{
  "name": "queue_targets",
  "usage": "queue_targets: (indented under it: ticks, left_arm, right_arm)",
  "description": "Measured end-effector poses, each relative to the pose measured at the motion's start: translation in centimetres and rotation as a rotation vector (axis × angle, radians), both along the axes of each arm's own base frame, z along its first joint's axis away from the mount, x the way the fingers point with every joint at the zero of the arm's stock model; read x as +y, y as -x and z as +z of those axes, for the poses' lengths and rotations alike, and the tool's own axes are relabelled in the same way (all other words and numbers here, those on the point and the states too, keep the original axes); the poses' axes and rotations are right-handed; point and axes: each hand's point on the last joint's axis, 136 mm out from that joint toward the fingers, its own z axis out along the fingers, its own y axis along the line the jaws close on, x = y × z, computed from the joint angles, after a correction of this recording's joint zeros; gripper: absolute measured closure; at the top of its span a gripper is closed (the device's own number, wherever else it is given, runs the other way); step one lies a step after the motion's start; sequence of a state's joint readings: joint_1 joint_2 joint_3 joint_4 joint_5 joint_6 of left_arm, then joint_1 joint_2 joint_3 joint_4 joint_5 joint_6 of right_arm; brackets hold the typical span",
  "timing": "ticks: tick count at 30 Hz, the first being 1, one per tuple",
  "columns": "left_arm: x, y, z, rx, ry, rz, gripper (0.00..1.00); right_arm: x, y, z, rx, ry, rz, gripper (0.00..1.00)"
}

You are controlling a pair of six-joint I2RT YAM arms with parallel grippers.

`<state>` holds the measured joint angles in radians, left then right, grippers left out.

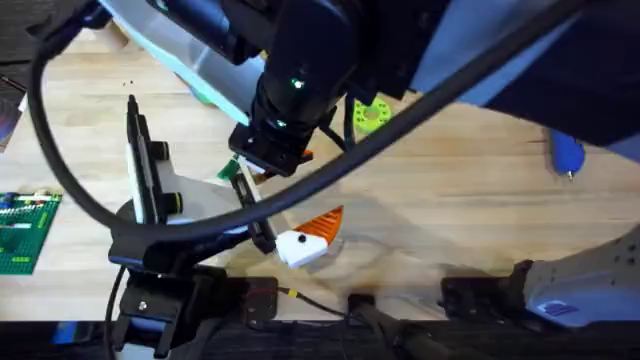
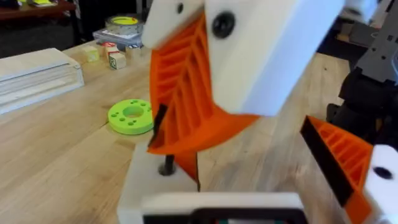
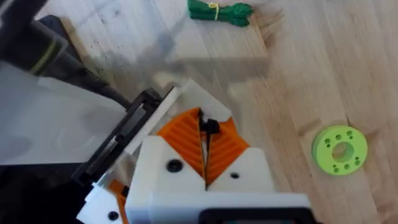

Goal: Pick up the gripper from the table and insert it into the empty holder that is missing its gripper. Then pick up a screw, insert it into the mounting hole, and use the screwdriver to tighten it. Finally, clean up the table by picking up the vegetable and placing it into the bucket.

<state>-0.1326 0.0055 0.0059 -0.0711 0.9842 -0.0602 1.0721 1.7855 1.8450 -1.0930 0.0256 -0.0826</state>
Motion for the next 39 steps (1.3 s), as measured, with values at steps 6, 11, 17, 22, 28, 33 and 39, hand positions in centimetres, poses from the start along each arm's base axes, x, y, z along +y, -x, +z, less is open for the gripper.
queue_targets:
  ticks: [6,11,17,22,28,33,39]
  left_arm:
    - [0.0,0.0,0.0,0.001,0.0,0.0,0.008]
    - [0.0,0.0,-0.1,0.008,-0.001,0.0,0.008]
    - [0.0,0.0,-0.1,0.008,-0.001,0.0,0.008]
    - [0.0,0.0,-0.1,0.008,-0.001,0.0,0.008]
    - [0.0,0.0,-0.1,0.005,0.0,0.0,0.008]
    - [0.0,0.0,-0.1,0.008,-0.001,0.001,0.009]
    - [0.0,0.0,-0.1,0.003,-0.001,0.0,0.008]
  right_arm:
    - [0.1,0.0,-0.3,0.004,0.005,0.0,0.994]
    - [0.3,-0.1,-0.9,0.011,0.015,0.001,0.994]
    - [0.5,-0.2,-1.2,0.015,0.018,0.002,0.994]
    - [0.5,-0.2,-1.1,0.015,0.018,0.002,0.986]
    - [0.3,-0.4,-1.2,0.011,0.024,-0.009,0.535]
    - [-0.4,-1.6,-1.2,0.002,0.03,-0.052,0.135]
    - [-1.1,-2.6,-1.1,0.011,0.024,-0.087,0.082]
